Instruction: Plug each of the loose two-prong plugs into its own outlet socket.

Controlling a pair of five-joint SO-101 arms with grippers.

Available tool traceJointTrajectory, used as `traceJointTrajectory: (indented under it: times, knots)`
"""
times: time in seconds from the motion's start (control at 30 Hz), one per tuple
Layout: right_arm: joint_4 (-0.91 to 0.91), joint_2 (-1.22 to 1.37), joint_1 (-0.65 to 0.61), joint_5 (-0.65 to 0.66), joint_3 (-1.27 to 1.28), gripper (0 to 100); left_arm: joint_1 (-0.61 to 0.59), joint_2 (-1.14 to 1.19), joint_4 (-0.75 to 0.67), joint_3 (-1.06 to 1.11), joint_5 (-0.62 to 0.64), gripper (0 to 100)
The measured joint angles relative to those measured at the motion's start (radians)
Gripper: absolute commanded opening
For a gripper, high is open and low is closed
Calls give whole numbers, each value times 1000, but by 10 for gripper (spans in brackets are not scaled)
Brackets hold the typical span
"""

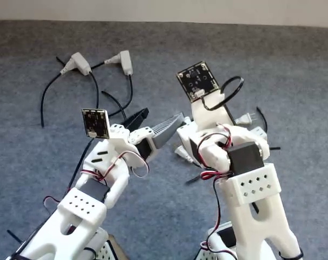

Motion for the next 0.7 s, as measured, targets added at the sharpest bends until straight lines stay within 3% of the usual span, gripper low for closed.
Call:
traceJointTrajectory:
  times: [0.27,0.7]
  knots:
    - [77,6,0,-43,-15,6,-26,12,3,2,-8,368]
    - [23,57,-6,-51,-43,6,-411,17,3,69,-15,368]
